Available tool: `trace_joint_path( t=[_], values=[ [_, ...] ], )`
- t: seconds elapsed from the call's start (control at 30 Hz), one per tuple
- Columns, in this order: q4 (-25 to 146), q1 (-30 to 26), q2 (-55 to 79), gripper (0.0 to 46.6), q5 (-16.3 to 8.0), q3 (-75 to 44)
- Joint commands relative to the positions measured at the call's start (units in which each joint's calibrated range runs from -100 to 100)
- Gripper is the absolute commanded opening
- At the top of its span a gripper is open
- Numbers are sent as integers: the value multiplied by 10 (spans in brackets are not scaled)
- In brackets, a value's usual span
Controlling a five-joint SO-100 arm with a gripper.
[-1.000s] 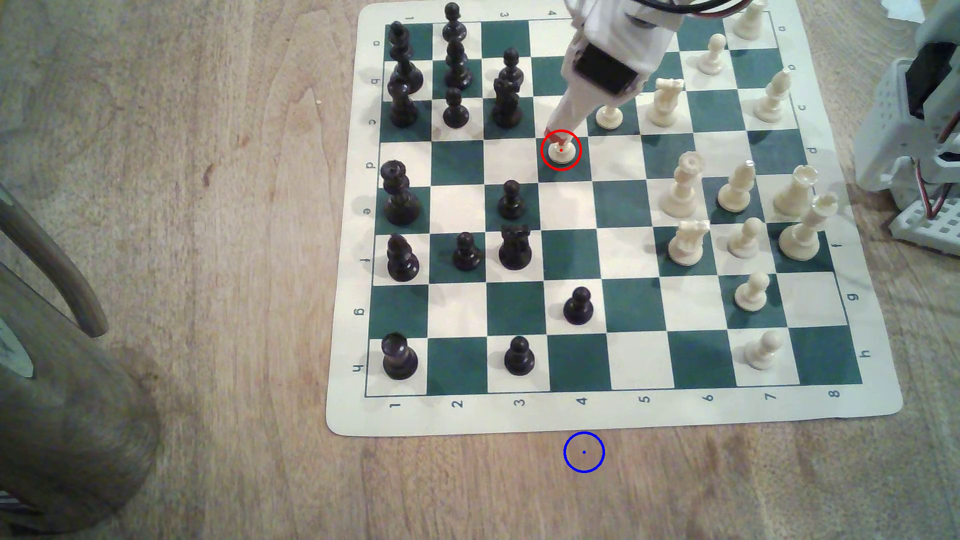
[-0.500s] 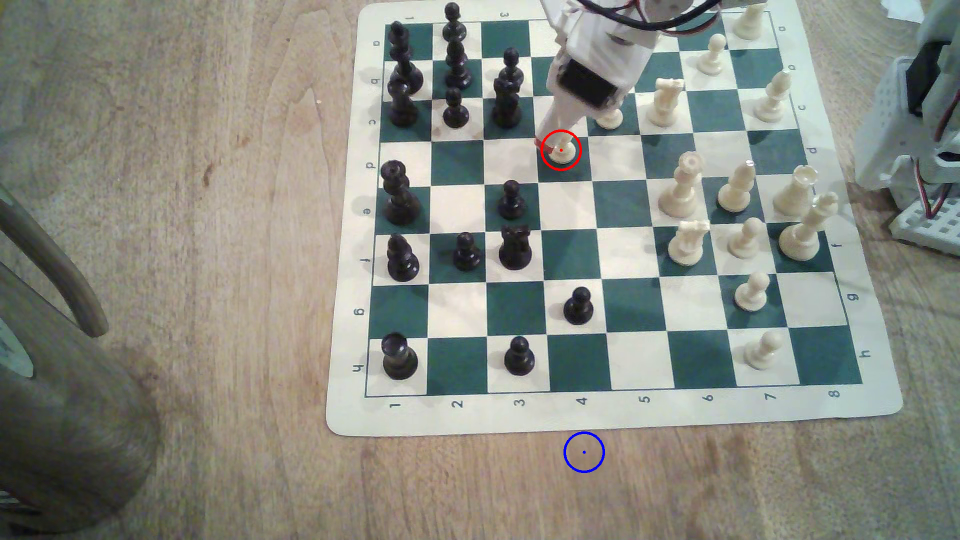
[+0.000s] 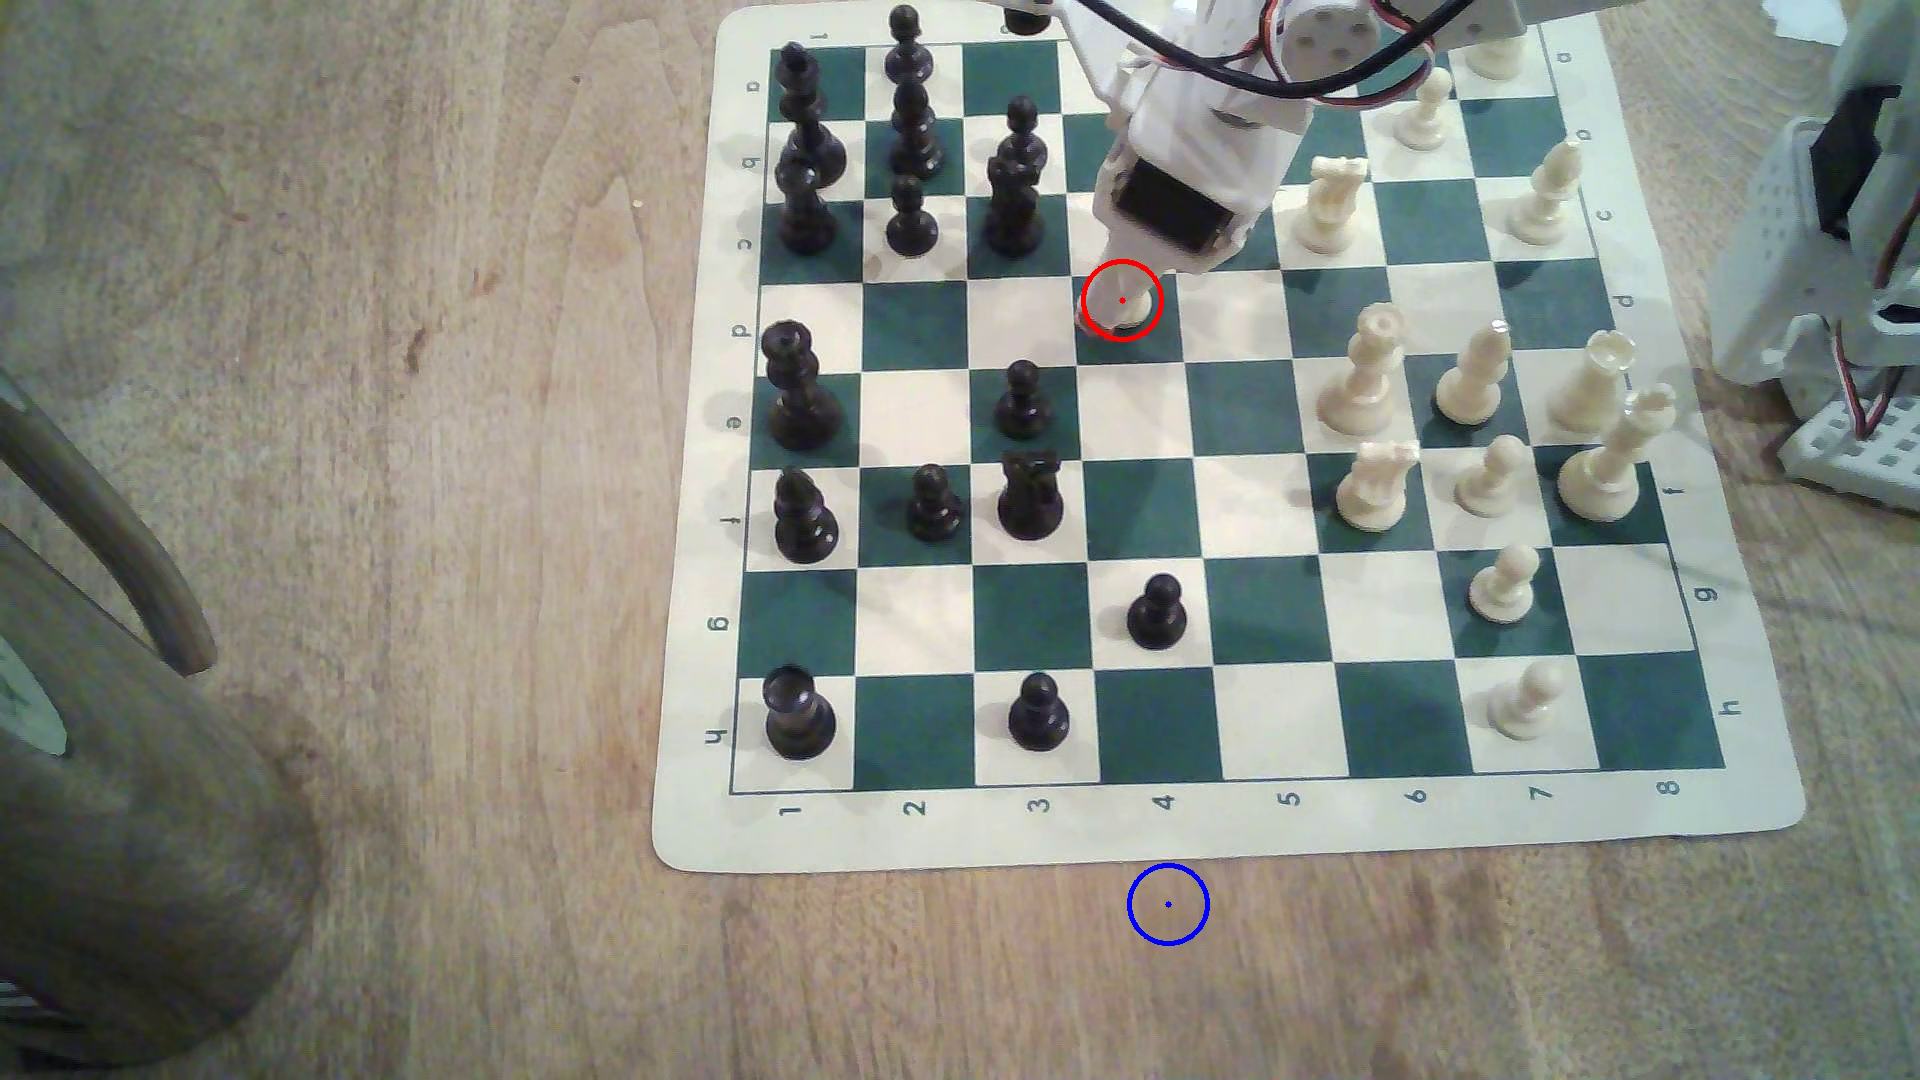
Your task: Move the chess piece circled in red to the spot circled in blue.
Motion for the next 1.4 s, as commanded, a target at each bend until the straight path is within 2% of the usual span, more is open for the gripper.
trace_joint_path(
  t=[0.0,0.17,0.33,0.43,0.53,0.77,0.9,1.2,1.33,1.37],
  values=[
    [-4,-4,-8,149,-1,-13],
    [-4,-1,-8,137,0,-10],
    [-6,-3,-6,66,-1,-6],
    [-6,-5,-5,49,-1,-3],
    [-6,-6,-4,6,1,2],
    [13,-10,-27,3,-1,-15],
    [52,-14,-70,3,-12,-46],
    [191,-117,-192,3,-49,-163],
    [249,-196,-197,3,-66,-238],
    [271,-231,-181,3,-70,-278]
  ],
)
